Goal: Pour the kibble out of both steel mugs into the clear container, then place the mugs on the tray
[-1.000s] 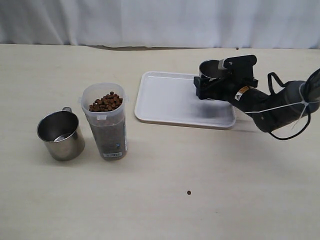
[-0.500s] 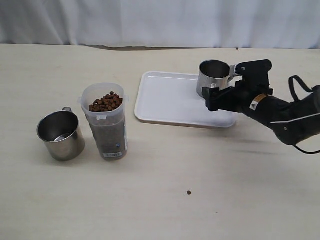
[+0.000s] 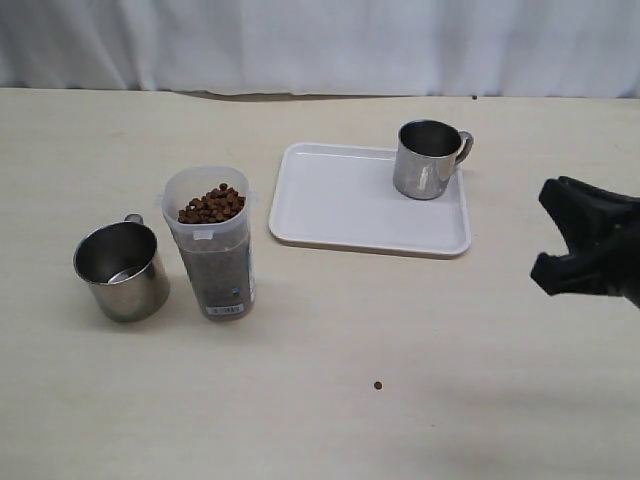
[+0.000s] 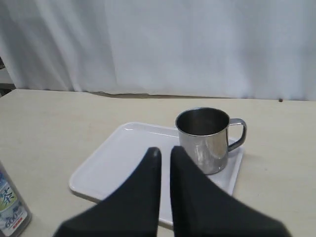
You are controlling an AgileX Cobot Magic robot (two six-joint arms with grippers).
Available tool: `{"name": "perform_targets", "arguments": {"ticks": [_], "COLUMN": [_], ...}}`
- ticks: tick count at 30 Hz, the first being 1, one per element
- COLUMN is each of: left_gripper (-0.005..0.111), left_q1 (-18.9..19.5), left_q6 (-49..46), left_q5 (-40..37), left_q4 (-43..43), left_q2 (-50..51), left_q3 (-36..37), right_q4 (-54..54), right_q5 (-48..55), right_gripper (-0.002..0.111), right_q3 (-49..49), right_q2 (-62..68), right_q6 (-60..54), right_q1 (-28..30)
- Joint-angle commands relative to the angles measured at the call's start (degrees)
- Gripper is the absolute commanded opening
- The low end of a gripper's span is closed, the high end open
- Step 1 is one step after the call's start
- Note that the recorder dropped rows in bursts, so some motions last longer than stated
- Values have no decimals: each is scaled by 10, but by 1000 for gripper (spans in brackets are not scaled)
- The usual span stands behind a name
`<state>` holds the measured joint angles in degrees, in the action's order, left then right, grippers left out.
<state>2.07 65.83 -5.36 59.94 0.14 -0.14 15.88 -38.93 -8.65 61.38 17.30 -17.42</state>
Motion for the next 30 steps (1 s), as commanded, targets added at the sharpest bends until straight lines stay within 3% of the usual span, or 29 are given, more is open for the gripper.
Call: {"name": "perform_targets", "arguments": {"ticks": [1,14,30], "left_gripper": [0,0,0], "left_q1": [-1,-1,-1], "left_q6": [5,5,5], "left_q5": [-1,-1,-2], "left_q4": [0,0,0], "left_q2": [-1,-1,-1], "left_q3": [1,1,1], "right_q4": [29,48,41], "right_q5": [77,180,253], "right_gripper": [5,5,5], "right_q3": [39,87,87], "right_q2": [-113,-356,-456], "right_q6": [18,84,109], "right_q1": [0,0,0]}}
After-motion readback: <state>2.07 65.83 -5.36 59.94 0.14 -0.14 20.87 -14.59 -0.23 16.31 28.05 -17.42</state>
